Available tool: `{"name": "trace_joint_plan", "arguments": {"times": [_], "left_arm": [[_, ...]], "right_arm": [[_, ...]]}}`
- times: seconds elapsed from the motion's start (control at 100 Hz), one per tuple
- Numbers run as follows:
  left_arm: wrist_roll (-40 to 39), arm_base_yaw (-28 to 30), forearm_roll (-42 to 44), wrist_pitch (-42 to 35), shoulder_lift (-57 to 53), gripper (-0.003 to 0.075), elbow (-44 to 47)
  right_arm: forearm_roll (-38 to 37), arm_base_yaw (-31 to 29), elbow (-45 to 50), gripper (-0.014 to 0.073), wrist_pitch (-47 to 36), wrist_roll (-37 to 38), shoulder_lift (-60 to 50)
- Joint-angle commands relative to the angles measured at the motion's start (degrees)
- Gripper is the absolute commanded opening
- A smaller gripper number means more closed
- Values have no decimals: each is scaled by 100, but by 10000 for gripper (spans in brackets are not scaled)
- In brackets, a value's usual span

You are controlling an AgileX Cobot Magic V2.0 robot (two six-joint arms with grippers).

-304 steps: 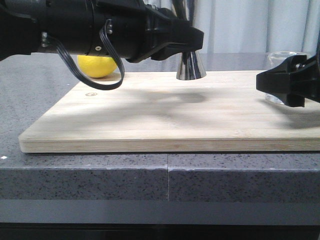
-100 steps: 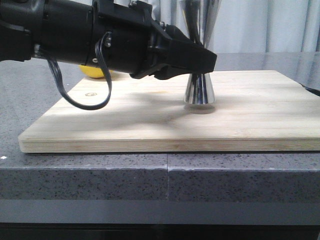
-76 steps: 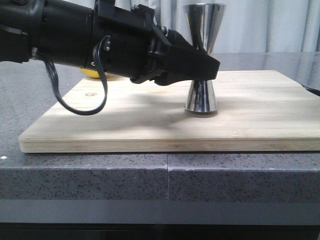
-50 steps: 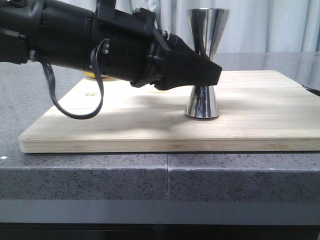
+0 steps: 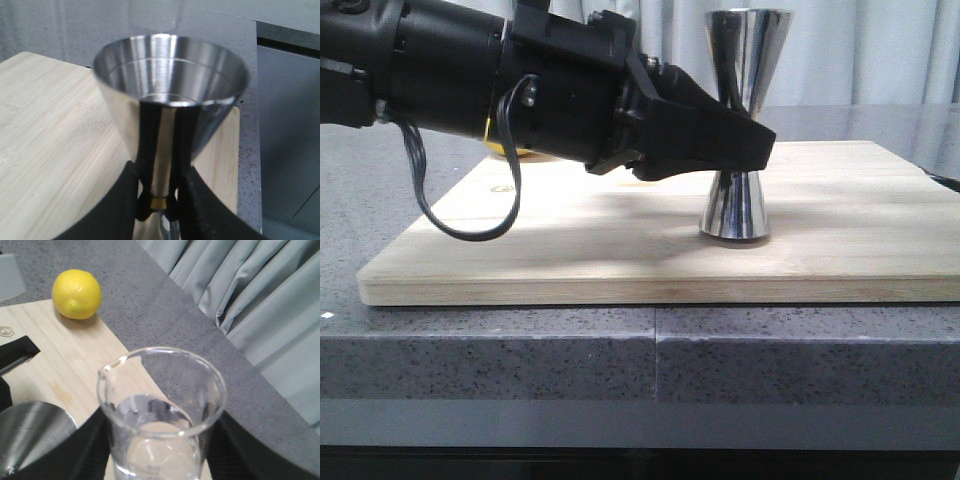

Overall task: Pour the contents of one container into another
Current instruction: 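Lift the beaker with the right gripper over the jigger's upper cup, then tilt the beaker with the right gripper, pouring liquid into the jigger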

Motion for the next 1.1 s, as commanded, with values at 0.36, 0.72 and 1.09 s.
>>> {"name": "trace_joint_plan", "arguments": {"times": [0.36, 0.72, 1.09], "left_arm": [[-77, 1, -183, -419, -307, -21, -151], [-77, 1, -183, -419, -307, -21, -151], [-77, 1, -183, -419, -307, -21, -151]], "right_arm": [[-662, 14, -215, 240, -185, -22, -176], [-1022, 217, -215, 240, -115, -22, -186], [-1342, 476, -215, 241, 213, -22, -252]]}}
